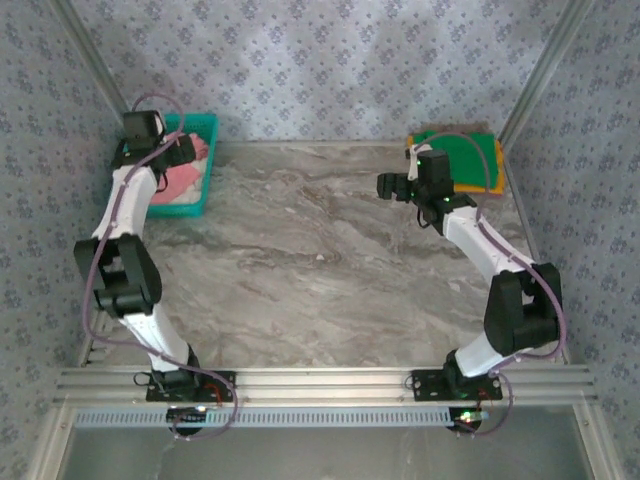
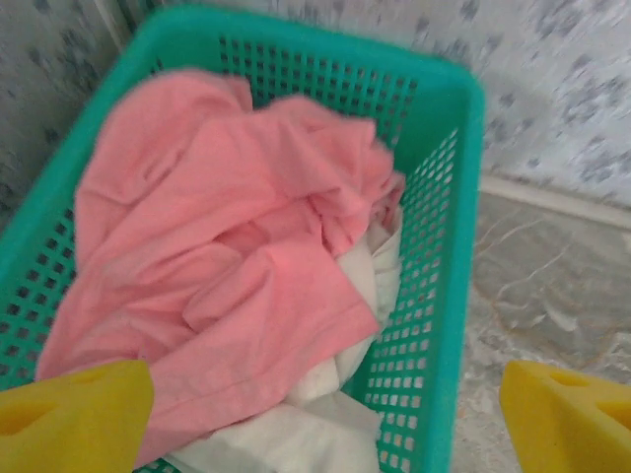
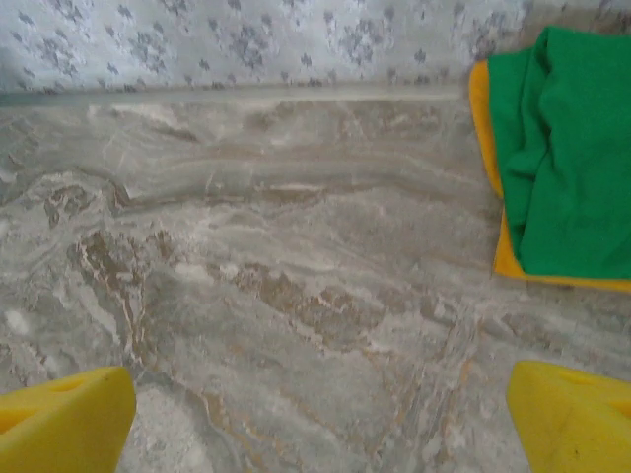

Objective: Fold and stack the t-shirts

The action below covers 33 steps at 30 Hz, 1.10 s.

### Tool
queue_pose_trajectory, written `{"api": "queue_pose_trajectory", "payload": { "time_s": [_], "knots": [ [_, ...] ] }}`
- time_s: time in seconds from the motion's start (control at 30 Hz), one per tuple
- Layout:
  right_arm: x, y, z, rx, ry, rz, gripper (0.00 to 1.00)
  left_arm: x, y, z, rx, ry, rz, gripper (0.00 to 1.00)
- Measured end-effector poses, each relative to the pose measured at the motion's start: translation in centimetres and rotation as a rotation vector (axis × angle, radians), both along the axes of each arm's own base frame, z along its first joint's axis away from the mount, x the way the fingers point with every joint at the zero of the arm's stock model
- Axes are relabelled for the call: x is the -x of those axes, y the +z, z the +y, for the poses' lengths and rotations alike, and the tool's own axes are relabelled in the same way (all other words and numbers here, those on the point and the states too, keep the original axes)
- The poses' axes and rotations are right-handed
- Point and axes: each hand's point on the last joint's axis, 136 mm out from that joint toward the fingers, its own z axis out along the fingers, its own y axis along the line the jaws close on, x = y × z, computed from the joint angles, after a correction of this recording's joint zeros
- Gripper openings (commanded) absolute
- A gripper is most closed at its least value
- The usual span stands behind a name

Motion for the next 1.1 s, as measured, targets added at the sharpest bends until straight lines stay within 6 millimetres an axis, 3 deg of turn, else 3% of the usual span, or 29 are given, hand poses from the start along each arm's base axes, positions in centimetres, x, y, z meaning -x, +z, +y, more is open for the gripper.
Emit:
{"api": "queue_pose_trajectory", "payload": {
  "time_s": [0.27, 0.43, 0.63, 0.77, 0.83, 0.93, 0.97, 1.1],
  "knots": [
    [2.0, 0.3, 0.3, -0.01, 0.019, 0.003, 0.96, -3.9, -4.5, 3.5, 0.027, 0.021, 0.118, 0.9],
    [3.4, 1.1, -0.1, -0.015, 0.021, -0.024, 0.96, -6.1, -6.9, 3.6, 0.043, -0.01, 0.149, 0.86],
    [3.5, 1.5, -0.1, -0.014, 0.024, -0.037, 0.96, -8.3, -10.7, 3.3, 0.06, -0.044, 0.187, 0.78],
    [3.5, 1.5, 0.0, -0.013, 0.028, -0.039, 0.96, -9.1, -13.2, 3.3, 0.074, -0.052, 0.22, 0.61],
    [3.5, 1.6, 0.0, -0.014, 0.029, -0.039, 0.96, -9.4, -14.1, 3.3, 0.078, -0.055, 0.234, 0.35],
    [3.4, 1.8, 0.0, -0.015, 0.029, -0.044, 0.96, -9.8, -14.6, 3.3, 0.078, -0.054, 0.235, 0.04],
    [3.4, 2.0, 0.1, -0.016, 0.031, -0.046, 0.96, -9.8, -14.6, 3.4, 0.08, -0.048, 0.237, 0.0],
    [3.5, 2.7, 0.2, -0.018, 0.037, -0.06, 0.96, -9.9, -13.0, 3.5, 0.072, -0.041, 0.225, 0.0]
  ]
}}
